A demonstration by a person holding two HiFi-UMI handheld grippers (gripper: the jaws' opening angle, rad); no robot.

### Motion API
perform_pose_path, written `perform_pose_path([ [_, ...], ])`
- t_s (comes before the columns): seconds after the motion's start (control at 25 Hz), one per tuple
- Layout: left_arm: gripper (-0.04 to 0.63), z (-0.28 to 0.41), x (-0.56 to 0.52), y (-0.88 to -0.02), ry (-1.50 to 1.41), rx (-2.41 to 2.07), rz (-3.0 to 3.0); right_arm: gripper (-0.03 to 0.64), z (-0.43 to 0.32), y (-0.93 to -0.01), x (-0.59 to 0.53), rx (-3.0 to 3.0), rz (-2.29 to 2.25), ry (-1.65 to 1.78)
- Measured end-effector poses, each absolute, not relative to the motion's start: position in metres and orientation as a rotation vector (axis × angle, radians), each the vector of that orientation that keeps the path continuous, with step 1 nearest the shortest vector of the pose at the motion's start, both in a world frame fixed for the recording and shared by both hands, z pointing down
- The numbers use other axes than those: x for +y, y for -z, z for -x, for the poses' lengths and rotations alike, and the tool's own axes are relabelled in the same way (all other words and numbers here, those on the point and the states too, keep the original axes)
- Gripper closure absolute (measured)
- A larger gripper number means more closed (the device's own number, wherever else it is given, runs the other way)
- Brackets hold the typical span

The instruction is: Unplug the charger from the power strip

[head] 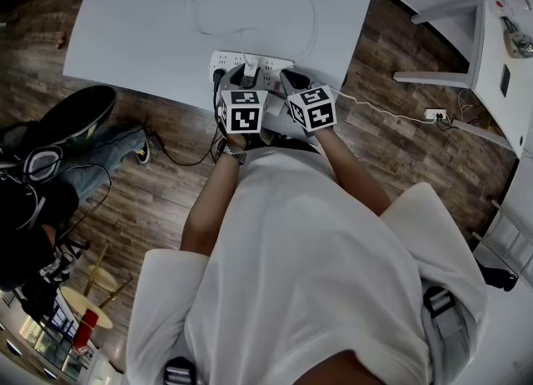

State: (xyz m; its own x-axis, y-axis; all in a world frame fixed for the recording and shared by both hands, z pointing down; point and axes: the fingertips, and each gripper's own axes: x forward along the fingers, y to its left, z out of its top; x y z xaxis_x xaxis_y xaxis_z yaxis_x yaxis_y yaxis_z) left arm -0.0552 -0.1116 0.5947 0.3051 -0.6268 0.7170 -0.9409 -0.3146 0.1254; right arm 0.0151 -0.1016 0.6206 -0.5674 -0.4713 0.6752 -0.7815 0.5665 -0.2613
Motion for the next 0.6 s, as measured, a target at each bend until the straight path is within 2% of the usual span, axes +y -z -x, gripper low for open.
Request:
perform_pose_path([
  [0.6, 0.453, 0.0572, -0.1121, -0.5933, -0.660, -1.373, -1.974, 0.615, -0.0155, -0.6203, -0.1019, -2.270, -1.014, -0.752],
])
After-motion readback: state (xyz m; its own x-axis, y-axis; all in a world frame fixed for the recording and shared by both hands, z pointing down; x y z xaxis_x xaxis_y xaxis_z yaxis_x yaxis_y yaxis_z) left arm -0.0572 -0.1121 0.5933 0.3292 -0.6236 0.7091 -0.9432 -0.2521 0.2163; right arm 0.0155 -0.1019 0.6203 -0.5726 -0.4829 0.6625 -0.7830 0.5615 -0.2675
